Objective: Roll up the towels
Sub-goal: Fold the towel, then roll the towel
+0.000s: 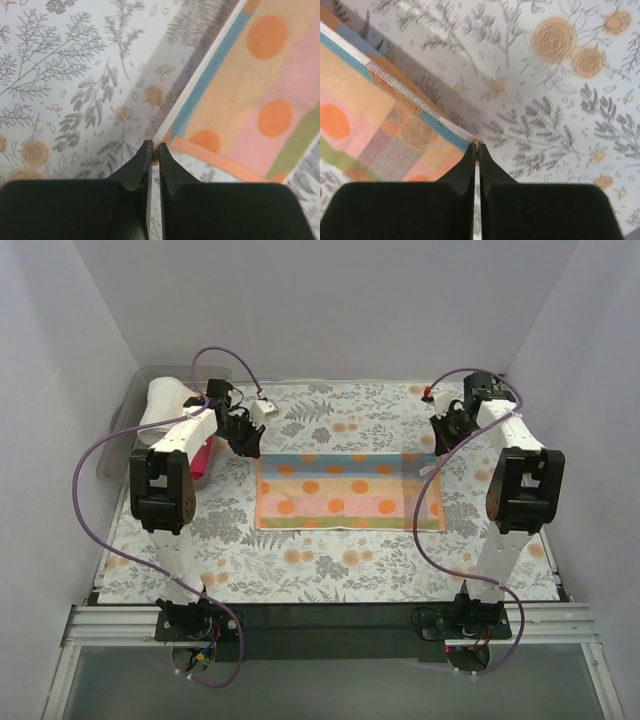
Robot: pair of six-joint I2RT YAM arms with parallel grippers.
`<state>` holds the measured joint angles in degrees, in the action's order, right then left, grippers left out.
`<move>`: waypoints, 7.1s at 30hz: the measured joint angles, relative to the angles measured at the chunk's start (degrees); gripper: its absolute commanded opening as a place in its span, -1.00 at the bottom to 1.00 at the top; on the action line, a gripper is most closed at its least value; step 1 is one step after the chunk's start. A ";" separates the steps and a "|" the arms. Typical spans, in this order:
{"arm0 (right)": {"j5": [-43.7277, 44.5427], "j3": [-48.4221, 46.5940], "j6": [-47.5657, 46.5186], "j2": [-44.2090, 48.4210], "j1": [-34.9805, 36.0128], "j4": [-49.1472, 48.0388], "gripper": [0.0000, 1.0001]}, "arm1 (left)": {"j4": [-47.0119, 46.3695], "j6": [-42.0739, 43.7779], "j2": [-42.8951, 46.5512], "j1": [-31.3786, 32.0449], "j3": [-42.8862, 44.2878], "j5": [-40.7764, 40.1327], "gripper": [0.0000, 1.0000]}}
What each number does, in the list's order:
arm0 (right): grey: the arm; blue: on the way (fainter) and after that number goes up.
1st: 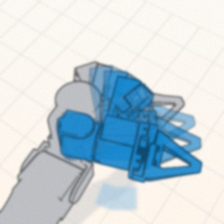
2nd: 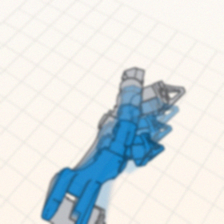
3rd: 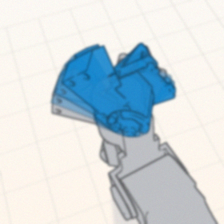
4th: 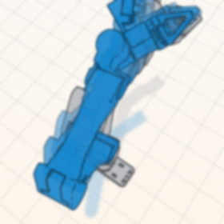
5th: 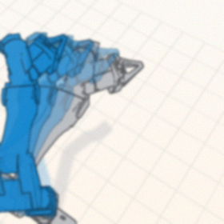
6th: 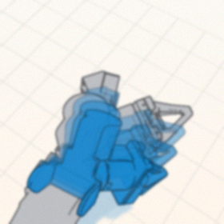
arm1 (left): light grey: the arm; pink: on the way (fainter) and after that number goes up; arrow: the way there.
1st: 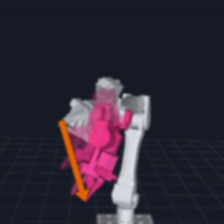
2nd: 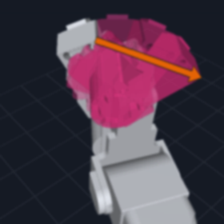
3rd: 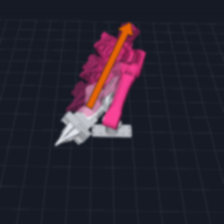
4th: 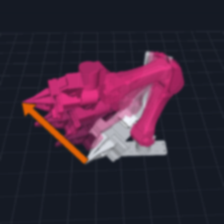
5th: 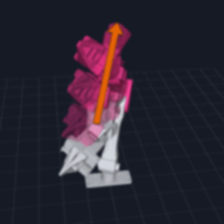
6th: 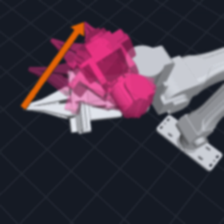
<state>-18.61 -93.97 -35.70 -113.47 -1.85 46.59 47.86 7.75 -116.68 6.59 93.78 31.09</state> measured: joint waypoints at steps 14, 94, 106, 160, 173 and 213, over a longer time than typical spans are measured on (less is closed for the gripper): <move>-1.42 25.07 -10.40 19.32 0.00 1.95 -0.97 | 5.42 18.51 24.28 -0.48 -25.70 4.59 -1.00; -3.28 24.68 -11.87 17.94 2.12 9.68 -0.43 | 6.38 11.69 25.40 -0.37 -30.18 1.14 -0.58; 5.49 34.23 -9.05 14.95 4.92 2.08 -0.47 | -4.31 -0.46 18.23 2.25 -35.30 -5.68 -0.74; -7.69 34.18 -4.46 12.09 27.28 2.12 -0.97 | -7.04 -21.20 -10.62 12.70 5.03 -13.20 -1.00; -20.39 26.14 1.60 2.78 48.30 -0.13 -0.60 | -6.91 -16.63 -22.71 13.90 23.63 -4.96 -0.57; -21.81 36.15 8.70 22.56 24.76 -3.13 -0.34 | -20.26 0.74 38.69 56.92 -51.30 -13.86 -0.45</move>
<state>-40.42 -57.82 -27.00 -90.91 22.92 43.46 27.59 8.49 -78.00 63.51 42.48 17.23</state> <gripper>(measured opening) 0.332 0.280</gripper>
